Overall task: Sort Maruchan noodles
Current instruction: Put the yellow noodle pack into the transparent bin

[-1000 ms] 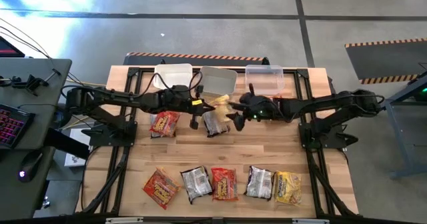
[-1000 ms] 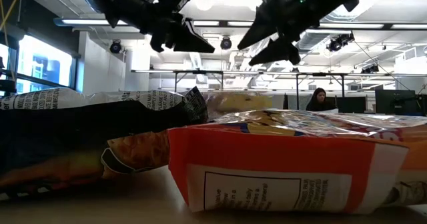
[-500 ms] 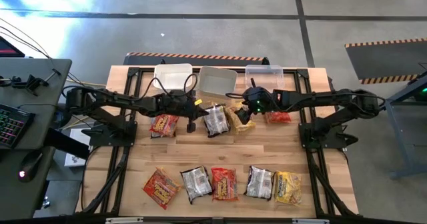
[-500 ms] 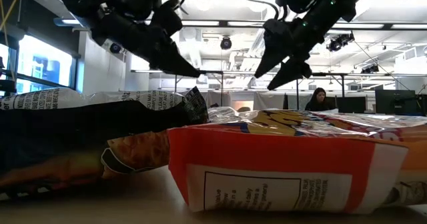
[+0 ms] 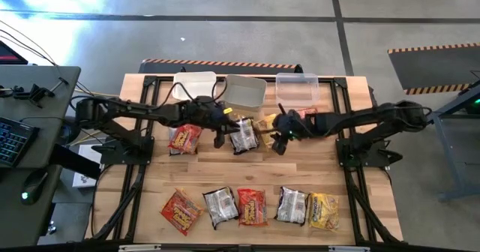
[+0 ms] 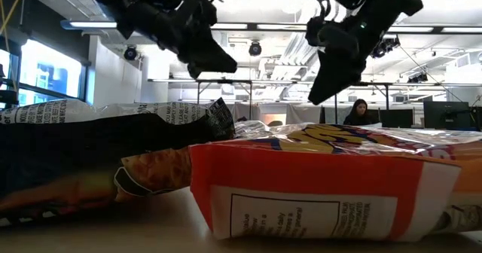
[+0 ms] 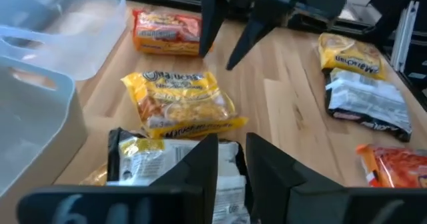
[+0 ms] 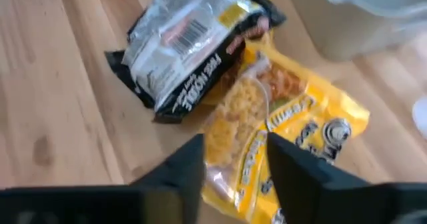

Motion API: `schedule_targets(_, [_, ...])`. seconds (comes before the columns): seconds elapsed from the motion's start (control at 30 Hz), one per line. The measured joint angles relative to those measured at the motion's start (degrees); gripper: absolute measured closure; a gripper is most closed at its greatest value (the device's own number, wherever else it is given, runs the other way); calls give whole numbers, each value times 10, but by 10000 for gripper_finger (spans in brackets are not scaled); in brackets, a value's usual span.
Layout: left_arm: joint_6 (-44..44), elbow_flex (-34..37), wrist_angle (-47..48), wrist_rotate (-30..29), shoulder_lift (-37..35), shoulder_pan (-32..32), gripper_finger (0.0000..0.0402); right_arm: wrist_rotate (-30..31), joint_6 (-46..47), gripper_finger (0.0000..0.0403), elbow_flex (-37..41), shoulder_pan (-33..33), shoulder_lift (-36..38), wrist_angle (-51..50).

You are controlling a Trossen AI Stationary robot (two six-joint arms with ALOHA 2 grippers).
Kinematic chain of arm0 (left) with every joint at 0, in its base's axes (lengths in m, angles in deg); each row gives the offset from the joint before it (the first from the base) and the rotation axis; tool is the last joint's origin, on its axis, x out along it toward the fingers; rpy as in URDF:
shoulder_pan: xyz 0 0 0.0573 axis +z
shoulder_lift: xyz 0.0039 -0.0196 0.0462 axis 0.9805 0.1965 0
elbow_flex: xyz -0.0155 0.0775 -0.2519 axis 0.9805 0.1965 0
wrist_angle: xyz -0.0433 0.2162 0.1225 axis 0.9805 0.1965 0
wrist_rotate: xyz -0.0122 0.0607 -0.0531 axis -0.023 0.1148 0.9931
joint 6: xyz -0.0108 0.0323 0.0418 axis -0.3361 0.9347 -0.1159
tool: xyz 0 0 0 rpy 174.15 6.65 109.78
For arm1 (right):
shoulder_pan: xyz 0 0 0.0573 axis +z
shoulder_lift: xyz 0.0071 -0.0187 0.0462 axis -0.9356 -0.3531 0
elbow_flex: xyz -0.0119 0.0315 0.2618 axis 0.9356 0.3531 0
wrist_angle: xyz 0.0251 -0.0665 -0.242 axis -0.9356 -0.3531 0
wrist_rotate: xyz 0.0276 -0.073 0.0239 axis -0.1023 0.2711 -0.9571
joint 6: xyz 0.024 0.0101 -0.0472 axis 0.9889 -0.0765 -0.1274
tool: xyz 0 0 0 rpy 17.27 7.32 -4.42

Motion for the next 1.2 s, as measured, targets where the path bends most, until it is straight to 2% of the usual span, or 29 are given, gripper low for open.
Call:
schedule_targets(0.17, [-3, -33, 21, 0, 42, 0, 313, 6, -35, 386, 87, 21, 0, 192])
schedule_targets(0.23, [-3, -51, 25, 0, 68, 0, 305, 1, -50, 394, 126, 22, 0, 286])
schedule_targets(0.37, [-3, -91, 43, 0, 119, 0, 287, -5, -93, 379, 166, 17, 0, 422])
schedule_targets(0.5, [-3, -145, 87, -5, 157, 0, 264, -6, -123, 391, 167, 5, 2, 437])
schedule_targets(0.67, [-2, -202, 138, -60, 191, 0, 227, -8, -139, 399, 166, -6, 2, 432])
schedule_targets(0.87, [-2, -225, 165, -107, 210, 1, 189, -21, -151, 402, 166, -9, 2, 415])
schedule_targets(1.2, [18, -283, 163, -118, 288, 26, 176, -27, -152, 403, 166, 6, 52, 371])
